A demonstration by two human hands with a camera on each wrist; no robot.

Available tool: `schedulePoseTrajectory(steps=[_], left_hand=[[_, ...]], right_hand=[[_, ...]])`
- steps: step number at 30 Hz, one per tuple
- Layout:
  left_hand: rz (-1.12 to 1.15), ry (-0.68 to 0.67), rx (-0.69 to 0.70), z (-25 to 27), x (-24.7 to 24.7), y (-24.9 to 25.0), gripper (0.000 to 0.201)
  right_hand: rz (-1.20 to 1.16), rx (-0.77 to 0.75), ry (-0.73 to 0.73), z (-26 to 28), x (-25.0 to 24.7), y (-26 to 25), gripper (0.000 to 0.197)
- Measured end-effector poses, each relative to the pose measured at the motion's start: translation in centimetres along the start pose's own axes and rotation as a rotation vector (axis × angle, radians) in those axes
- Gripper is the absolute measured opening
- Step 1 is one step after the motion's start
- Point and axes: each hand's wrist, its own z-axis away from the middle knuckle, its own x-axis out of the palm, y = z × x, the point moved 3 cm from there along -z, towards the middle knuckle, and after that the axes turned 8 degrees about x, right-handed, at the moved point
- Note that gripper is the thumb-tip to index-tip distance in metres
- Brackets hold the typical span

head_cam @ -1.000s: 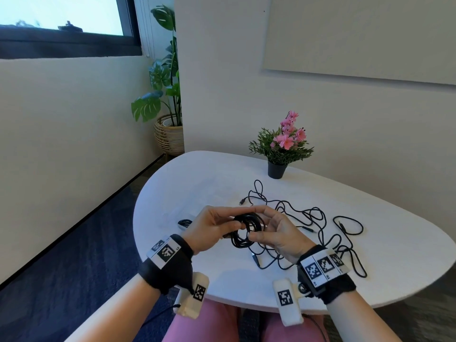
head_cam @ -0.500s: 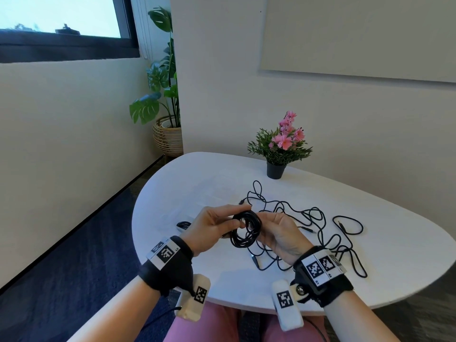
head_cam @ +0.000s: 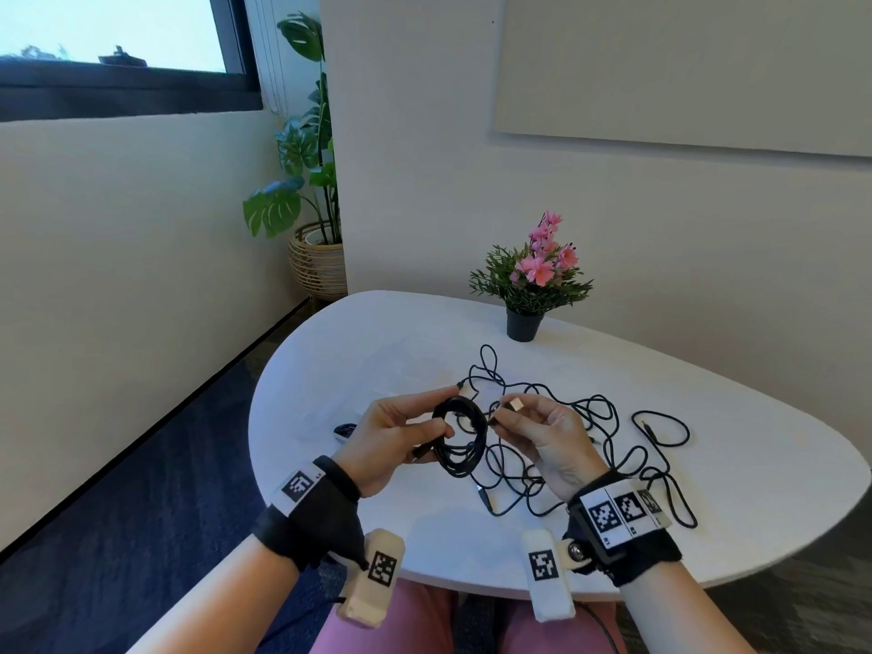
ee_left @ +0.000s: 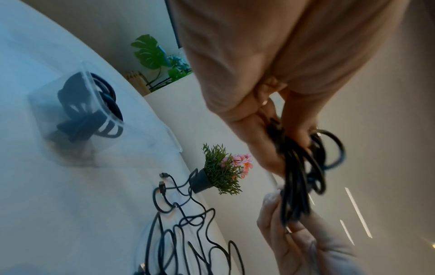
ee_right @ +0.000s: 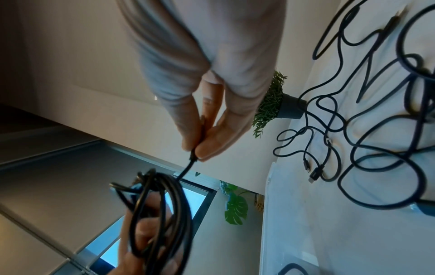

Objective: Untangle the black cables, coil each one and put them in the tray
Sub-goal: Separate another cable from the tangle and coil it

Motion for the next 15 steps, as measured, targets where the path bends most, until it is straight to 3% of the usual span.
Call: schedulePoseTrajectory(steps=[4, 8, 10, 13, 15], left_hand=[[0.066, 0.141, 0.019, -0.7, -0.5, 0.1, 0.035], [0.053, 0.233, 0.016, -1.4, -0.8, 0.3, 0.033], [0.051, 0.260, 0.023, -1.5, -0.9, 0.3, 0.033], [0.007, 0.298, 0.061, -1.2, -0.9, 0.3, 0.034], [-0.035, 0.324, 0.097, -1.1, -0.9, 0.2, 0.035]], right_hand=[[0.026, -0.130, -0.065, 1.1, 0.0, -0.4, 0.051], [0.079, -0.155, -0.181, 1.7, 1.2, -0.1, 0.062], [0.024, -0.088, -0.223, 1.7, 1.5, 0.2, 0.059], [-0.040, -0.019, -0.238, 1.7, 1.9, 0.7, 0.030], [-0.015, -0.016, -0.214, 1.7, 2.6, 1.2, 0.027]])
